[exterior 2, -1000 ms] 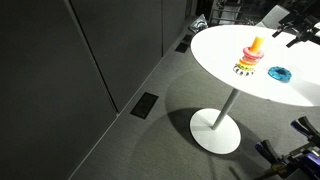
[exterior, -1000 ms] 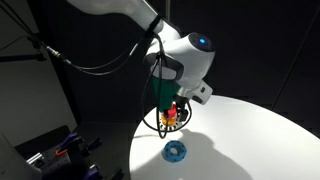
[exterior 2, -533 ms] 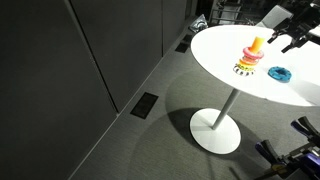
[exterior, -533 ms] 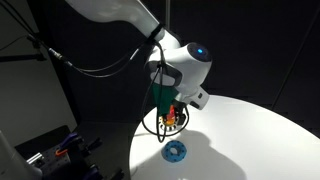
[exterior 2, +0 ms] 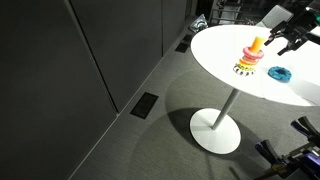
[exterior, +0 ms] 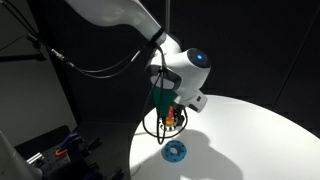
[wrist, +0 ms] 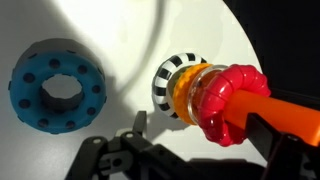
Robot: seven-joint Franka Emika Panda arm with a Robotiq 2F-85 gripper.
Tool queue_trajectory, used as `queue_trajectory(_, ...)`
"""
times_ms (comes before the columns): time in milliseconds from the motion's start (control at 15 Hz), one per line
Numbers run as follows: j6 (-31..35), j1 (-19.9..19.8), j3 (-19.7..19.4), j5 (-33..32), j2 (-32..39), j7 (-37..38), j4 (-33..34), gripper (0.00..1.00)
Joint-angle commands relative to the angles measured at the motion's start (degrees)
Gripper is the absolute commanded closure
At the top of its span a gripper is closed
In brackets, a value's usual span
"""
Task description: Take the red ring off the stack and place it on the blue ring
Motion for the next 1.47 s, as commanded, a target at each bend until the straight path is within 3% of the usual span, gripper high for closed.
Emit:
queue_trajectory(0, 0.1, -1.4, 1.4, 1.9, 1.7, -1.9, 2.1, 0.00)
queue_trajectory(1400, 0.1, -1.4, 3.3, 6.8, 5.0, -6.5, 4.4, 0.02)
